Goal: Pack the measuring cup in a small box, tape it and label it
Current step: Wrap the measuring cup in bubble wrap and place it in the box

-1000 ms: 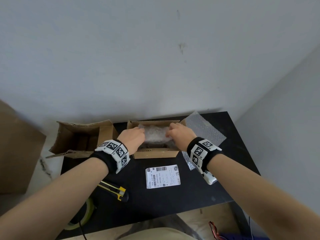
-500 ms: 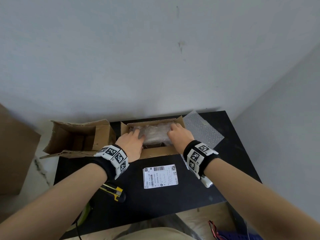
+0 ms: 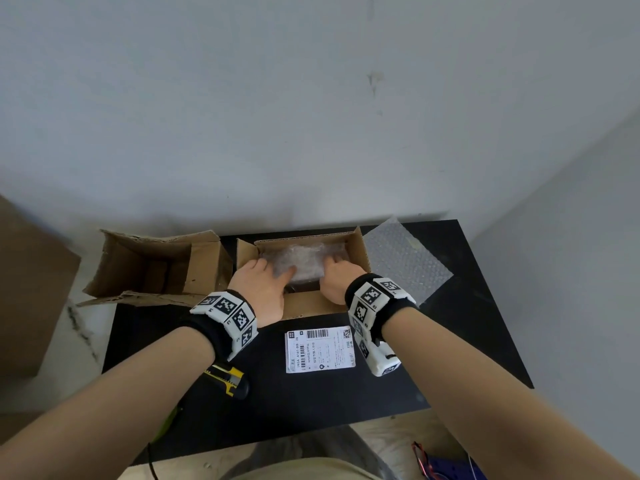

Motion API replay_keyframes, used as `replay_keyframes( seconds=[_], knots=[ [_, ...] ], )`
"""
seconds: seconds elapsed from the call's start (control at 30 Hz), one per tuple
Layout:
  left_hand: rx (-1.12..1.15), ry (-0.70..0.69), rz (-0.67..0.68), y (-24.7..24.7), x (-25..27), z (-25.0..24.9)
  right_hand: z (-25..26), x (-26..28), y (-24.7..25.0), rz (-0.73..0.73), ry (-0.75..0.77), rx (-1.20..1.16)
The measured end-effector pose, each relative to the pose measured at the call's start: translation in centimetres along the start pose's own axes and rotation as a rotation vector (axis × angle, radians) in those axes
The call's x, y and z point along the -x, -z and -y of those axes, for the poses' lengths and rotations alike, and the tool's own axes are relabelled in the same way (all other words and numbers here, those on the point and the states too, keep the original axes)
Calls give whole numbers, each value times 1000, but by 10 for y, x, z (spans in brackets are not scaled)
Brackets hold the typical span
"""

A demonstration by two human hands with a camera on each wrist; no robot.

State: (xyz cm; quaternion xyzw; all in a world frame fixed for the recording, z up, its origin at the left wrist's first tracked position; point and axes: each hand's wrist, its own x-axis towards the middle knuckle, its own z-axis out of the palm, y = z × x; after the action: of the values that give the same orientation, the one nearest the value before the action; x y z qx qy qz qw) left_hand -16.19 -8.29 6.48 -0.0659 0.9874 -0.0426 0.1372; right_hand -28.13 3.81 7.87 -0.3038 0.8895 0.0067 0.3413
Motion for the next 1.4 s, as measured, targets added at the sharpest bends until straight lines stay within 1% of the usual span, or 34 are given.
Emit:
replay_keyframes(
  seconds=[0.2,0.27,0.37,0.43,0.57,0.67,0.83,0.9,0.97,1.03,1.1,1.17,1.23,1.3,1.4],
  knots=[
    [-49,30,-3,0,-3,-3,-4,-12,0,23,-6,-40],
    [-38,33,4,5,-7,-5,-5,-11,0,-1,25,-80],
    [-11,42,17,9,-11,-10,-7,-5,-5,-92,124,-98],
    [39,61,2,6,-11,-12,-8,-4,-10,-90,148,-73],
    [54,69,-2,-4,-13,-12,-5,-7,-17,-14,94,-24],
    [52,108,-22,-9,-19,-9,1,-10,-16,-7,55,-23],
    [86,101,5,-13,-23,-4,1,-17,-19,9,38,-80],
    [119,96,-56,-12,-20,-4,-4,-17,-22,10,50,-108],
    [99,61,-153,-9,-11,-5,-8,-17,-24,-4,67,-142],
    [52,12,-238,-9,-1,-8,-11,-13,-26,-54,99,-175],
    [40,-12,-261,-12,6,-9,-14,-5,-26,-126,139,-176],
    [44,-17,-218,-15,11,-8,-16,5,-26,-187,186,-130],
    [23,19,-157,-16,13,-7,-18,14,-27,-210,223,-41],
    [-15,48,-101,-17,14,-7,-20,20,-31,-202,233,24],
    [3,54,-33,-14,14,-11,-22,21,-34,-175,211,33]
  ],
)
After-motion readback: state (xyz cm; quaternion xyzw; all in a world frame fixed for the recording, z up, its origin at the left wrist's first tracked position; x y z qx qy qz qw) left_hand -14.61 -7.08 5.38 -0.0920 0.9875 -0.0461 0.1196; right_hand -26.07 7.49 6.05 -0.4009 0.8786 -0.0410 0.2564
